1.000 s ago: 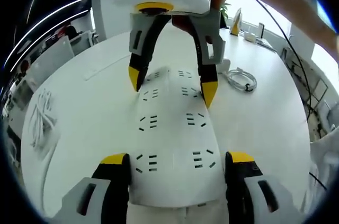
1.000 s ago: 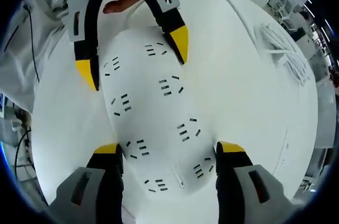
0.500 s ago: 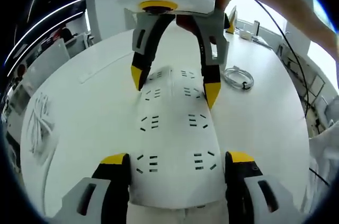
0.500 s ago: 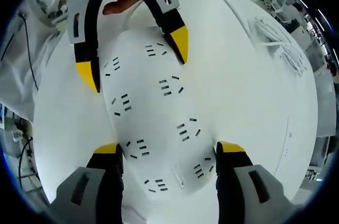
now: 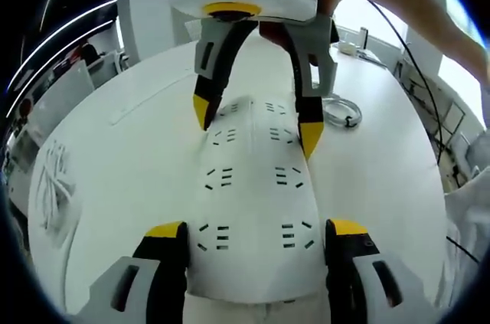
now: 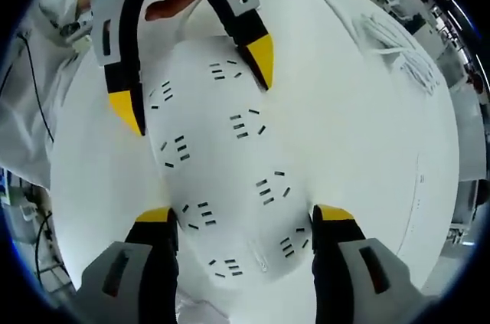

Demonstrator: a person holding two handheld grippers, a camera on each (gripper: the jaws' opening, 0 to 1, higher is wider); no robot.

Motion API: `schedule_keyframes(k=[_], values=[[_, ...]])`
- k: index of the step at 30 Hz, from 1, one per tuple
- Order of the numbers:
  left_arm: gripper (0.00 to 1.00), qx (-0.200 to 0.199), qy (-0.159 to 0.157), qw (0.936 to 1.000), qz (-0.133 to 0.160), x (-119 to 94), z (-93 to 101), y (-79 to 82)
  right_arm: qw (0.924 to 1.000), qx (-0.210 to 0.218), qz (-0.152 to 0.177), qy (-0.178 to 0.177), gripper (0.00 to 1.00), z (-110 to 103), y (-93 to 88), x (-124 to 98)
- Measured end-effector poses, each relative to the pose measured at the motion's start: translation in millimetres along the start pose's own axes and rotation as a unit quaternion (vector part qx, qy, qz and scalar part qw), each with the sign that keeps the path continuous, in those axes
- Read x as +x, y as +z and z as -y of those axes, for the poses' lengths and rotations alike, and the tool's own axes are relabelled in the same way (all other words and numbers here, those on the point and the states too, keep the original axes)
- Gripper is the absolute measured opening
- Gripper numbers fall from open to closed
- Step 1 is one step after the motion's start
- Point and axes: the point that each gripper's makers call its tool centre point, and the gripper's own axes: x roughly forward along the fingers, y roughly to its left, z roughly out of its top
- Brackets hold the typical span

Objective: Straighten the power strip on the desk, plug the charger into it

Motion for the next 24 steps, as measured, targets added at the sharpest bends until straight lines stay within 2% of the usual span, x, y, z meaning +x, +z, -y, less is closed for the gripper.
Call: schedule_keyframes(k=[24], values=[[0.74, 0.026, -0.022, 0.9993, -0.013, -0.7, 3.4, -0.3, 0.9977, 0.065, 0.012, -0.016, 0.70, -12.3, -2.6, -1.8]])
